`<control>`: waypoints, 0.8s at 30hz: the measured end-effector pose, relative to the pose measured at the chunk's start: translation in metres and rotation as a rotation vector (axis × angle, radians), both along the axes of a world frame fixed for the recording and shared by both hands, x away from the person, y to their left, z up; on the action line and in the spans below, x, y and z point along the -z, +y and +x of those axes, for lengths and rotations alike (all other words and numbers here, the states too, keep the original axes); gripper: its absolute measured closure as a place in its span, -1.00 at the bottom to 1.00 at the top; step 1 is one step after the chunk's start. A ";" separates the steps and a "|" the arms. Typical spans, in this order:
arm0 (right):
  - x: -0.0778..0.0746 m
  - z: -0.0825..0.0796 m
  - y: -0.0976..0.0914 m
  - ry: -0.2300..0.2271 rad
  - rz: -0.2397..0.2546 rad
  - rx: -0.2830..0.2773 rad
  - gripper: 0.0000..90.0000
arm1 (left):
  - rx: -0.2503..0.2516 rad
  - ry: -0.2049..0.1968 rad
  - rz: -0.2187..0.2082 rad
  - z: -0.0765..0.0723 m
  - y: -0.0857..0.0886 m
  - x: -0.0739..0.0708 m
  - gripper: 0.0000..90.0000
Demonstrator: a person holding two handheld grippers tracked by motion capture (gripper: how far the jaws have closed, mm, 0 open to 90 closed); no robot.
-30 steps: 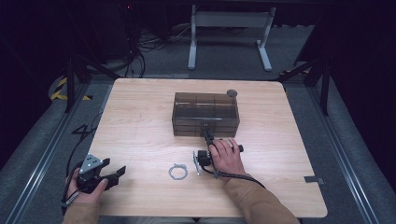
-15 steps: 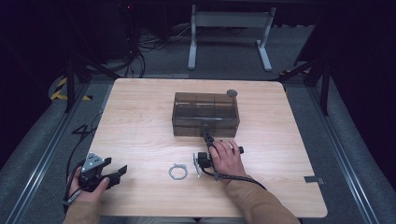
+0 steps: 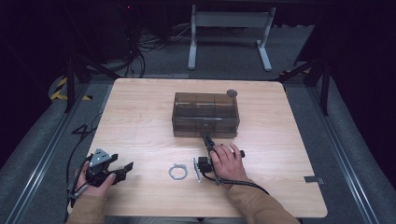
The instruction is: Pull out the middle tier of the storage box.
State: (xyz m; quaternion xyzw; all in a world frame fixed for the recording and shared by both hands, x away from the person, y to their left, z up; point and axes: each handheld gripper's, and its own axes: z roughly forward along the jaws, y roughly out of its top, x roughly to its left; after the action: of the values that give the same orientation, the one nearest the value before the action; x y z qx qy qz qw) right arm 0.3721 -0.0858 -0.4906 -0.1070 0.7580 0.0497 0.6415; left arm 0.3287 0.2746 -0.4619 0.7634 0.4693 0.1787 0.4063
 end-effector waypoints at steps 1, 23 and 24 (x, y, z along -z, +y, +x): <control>0.000 -0.001 0.000 0.001 -0.002 0.000 0.81 | -0.001 -0.001 -0.001 0.001 -0.001 0.000 -0.37; -0.001 -0.014 -0.002 0.015 0.024 -0.016 0.80 | 0.006 0.000 -0.001 0.004 -0.003 0.000 -0.37; -0.001 -0.014 -0.002 0.016 0.023 -0.018 0.79 | 0.006 -0.001 -0.001 0.005 -0.003 0.000 -0.37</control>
State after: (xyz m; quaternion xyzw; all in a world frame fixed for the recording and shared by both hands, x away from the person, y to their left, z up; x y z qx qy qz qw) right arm 0.3585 -0.0878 -0.4894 -0.1058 0.7614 0.0649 0.6363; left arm 0.3333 0.2713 -0.4622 0.7644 0.4670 0.1775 0.4076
